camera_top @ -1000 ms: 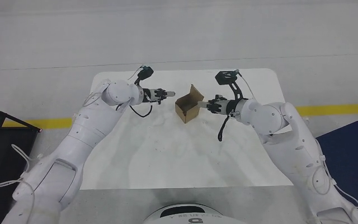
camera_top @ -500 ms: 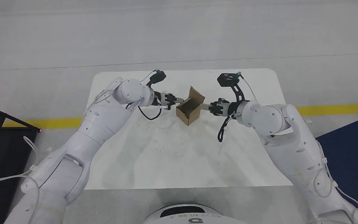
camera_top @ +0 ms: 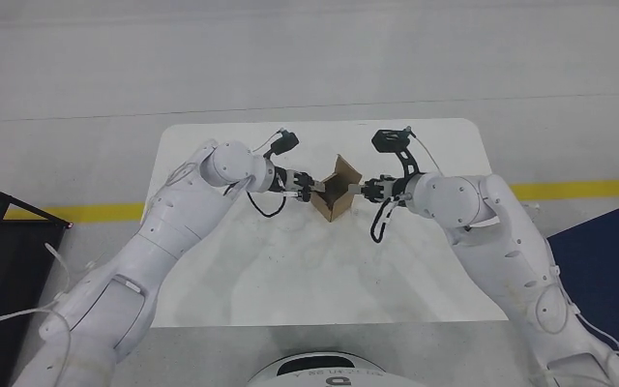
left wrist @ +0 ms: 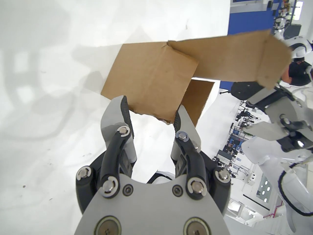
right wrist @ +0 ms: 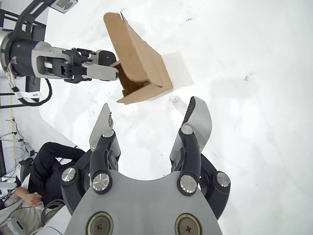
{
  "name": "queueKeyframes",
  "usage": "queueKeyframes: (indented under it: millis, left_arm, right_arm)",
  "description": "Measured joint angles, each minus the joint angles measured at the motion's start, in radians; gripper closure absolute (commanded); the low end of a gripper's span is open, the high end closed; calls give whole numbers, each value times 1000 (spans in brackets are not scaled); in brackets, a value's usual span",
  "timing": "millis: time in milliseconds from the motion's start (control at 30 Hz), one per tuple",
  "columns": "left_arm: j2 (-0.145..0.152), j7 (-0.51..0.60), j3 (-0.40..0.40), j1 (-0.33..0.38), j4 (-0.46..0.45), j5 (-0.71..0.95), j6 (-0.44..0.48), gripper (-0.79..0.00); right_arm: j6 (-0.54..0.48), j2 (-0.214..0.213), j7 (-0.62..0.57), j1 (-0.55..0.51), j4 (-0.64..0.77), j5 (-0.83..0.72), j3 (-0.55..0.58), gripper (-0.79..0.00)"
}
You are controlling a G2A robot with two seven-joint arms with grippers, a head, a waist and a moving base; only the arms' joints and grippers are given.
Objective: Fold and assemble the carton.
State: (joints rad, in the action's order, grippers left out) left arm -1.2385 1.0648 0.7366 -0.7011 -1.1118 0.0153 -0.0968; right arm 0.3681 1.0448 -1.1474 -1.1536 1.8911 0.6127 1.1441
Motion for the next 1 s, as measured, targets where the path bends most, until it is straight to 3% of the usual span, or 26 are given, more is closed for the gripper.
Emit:
queueKeyframes:
  millis: [167,300,467,600,700,867,1000]
  left_arm:
    - [25,39,70,1,10,8,4,-354]
    - [40,-5,106,6,19,-58,25,-376]
    - [22,-86,67,8,15,-95,50,-360]
    - [-7,-99,6,35,62,-114,30,-342]
    - [-27,-98,-28,60,98,-118,29,-329]
    - [-49,-89,-58,80,130,-118,37,-280]
    - [-58,-80,-69,85,152,-125,43,-271]
  right_arm:
    - [1,0,-3,2,-1,0,1,-631]
    - [-2,-1,-4,-5,6,0,6,-643]
    - [0,-3,-9,-14,21,29,0,-631]
    - [-11,-8,-35,-27,35,67,-5,-619]
    - [-16,-10,-85,-20,24,117,-24,-579]
    - [23,6,-154,55,-53,102,-83,-357]
    - [56,33,-179,168,-196,-18,-123,-354]
